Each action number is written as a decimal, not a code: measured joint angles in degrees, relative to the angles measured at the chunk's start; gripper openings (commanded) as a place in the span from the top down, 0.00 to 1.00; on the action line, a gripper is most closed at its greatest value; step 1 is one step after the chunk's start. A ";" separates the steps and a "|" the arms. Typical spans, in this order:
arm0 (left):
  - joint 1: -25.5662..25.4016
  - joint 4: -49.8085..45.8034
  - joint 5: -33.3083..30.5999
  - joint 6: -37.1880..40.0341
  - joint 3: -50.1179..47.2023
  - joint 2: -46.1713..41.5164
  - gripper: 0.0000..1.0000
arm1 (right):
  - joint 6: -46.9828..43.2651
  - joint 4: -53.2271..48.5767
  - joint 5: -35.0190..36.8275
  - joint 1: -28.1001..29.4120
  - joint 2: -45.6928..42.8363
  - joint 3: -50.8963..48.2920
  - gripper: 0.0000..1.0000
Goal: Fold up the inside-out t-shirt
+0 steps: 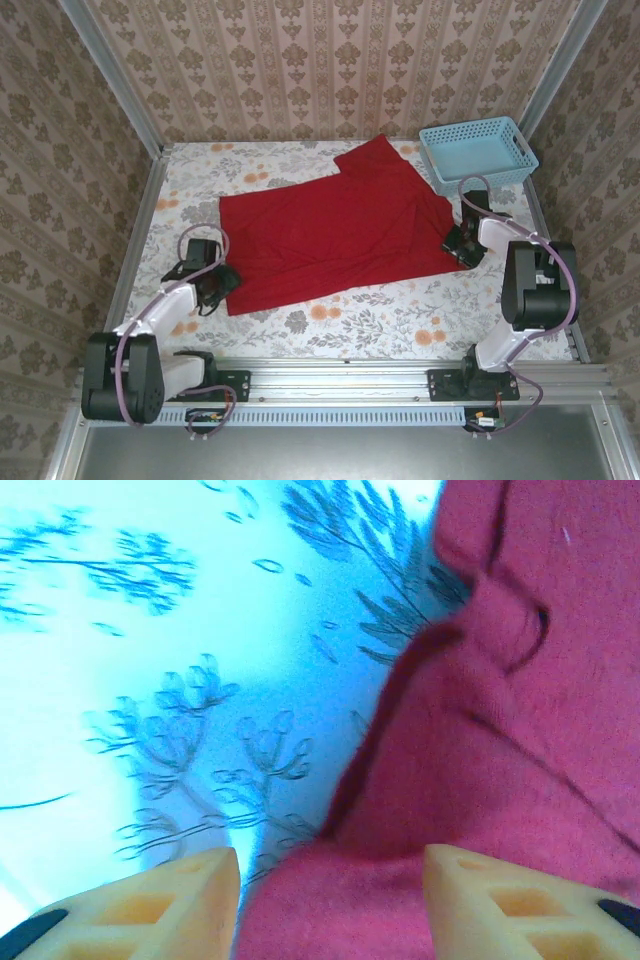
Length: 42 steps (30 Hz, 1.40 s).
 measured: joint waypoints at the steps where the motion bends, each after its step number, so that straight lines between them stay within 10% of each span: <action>1: 0.09 -0.94 -0.35 0.15 0.02 -1.55 0.48 | -0.02 -0.11 0.61 -0.11 -0.39 0.00 0.52; 14: -21.94 -2.08 -2.58 -0.42 9.09 0.70 0.49 | -1.31 -0.57 -2.69 11.80 -8.31 1.49 0.45; 24: -22.10 2.97 -2.08 -1.29 6.21 7.85 0.48 | 1.92 2.86 -8.92 17.38 -0.44 1.92 0.44; 42: -21.40 5.33 -2.05 -1.68 2.54 7.87 0.47 | 2.36 1.03 -6.10 23.19 9.90 16.79 0.99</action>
